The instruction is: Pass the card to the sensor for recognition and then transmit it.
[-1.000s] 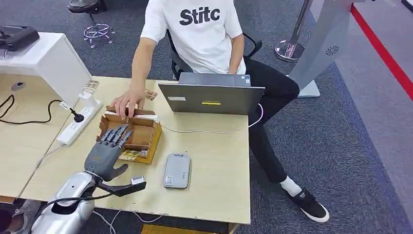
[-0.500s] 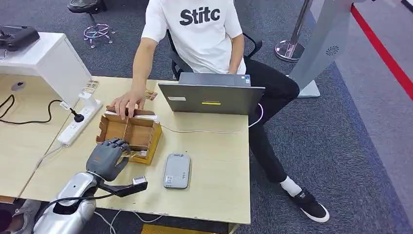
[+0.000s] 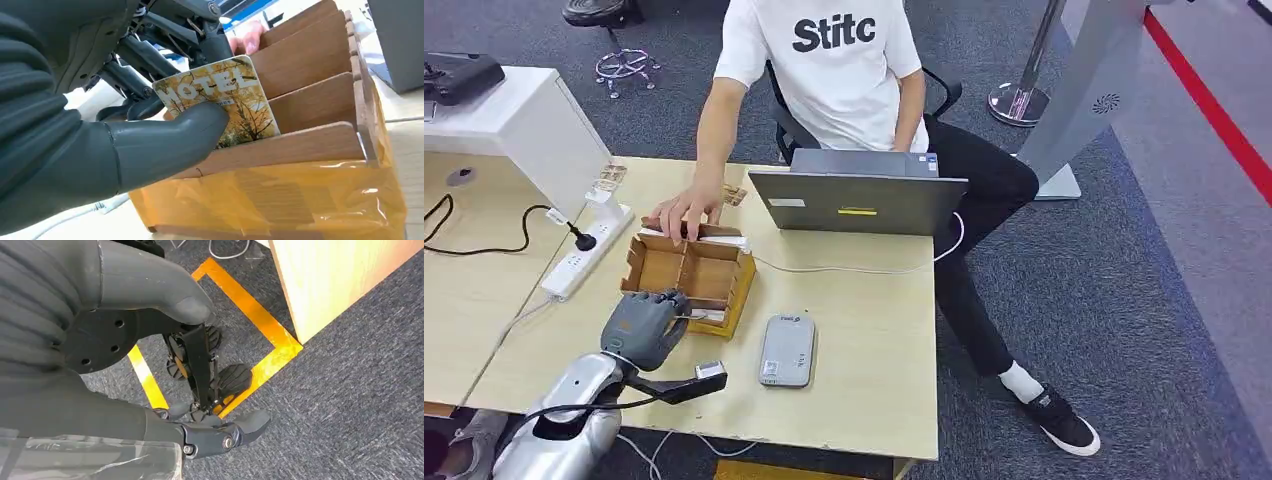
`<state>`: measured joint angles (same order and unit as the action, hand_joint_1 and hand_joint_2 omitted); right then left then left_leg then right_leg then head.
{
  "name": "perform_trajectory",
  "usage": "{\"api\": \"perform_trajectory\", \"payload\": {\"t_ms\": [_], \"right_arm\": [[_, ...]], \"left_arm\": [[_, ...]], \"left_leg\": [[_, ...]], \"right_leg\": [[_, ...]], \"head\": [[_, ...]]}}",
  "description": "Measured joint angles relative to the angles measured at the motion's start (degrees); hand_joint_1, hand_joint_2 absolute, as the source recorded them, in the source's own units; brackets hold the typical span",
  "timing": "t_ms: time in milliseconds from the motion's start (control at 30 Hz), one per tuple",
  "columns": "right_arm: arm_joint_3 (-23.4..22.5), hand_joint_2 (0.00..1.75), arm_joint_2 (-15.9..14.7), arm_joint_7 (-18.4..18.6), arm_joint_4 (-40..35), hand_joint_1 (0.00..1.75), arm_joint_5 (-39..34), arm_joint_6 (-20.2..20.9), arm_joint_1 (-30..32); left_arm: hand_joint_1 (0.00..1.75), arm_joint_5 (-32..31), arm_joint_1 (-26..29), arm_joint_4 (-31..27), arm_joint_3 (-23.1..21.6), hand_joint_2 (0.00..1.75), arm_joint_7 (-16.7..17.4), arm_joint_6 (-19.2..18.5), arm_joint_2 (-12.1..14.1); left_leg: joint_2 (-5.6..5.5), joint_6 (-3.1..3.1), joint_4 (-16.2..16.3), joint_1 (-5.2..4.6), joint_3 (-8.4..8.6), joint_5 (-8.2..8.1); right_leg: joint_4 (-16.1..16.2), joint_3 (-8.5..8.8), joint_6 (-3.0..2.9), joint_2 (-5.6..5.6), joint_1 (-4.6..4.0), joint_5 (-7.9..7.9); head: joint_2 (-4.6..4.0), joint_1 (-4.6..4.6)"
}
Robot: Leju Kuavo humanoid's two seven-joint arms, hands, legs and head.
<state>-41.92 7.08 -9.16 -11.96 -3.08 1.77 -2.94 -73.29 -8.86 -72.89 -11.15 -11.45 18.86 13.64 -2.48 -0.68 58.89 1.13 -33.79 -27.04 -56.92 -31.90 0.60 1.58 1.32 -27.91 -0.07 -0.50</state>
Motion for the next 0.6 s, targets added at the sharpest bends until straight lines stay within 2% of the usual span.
{"api": "perform_trajectory", "payload": {"t_ms": [167,367,600], "right_arm": [[-0.02,1.75,0.0,0.0,0.0,0.0,0.41,-0.35,0.0],[0.0,1.75,0.0,0.02,0.0,0.0,1.11,-0.39,-0.01],[-0.02,1.75,0.0,0.11,0.0,0.0,1.29,-0.48,-0.02]], "left_arm": [[1.75,1.5,-0.13,-2.03,0.53,1.75,0.0,3.73,0.09],[1.75,3.47,-2.28,-7.88,2.12,1.75,0.46,4.46,0.28],[1.75,3.98,-3.98,-10.75,2.93,1.75,0.52,4.44,0.28]], "left_leg": [[-0.01,0.0,0.0,0.0,0.0,0.0],[-0.02,0.0,0.0,0.0,0.01,0.01],[-0.01,0.0,0.0,0.0,0.01,0.01]], "right_leg": [[0.0,0.0,0.0,-0.01,0.0,0.0],[0.0,0.01,-0.01,-0.02,0.0,0.01],[-0.01,0.01,-0.02,-0.01,0.0,0.02]], "head": [[0.0,0.02],[0.0,0.0],[0.0,0.02]]}}
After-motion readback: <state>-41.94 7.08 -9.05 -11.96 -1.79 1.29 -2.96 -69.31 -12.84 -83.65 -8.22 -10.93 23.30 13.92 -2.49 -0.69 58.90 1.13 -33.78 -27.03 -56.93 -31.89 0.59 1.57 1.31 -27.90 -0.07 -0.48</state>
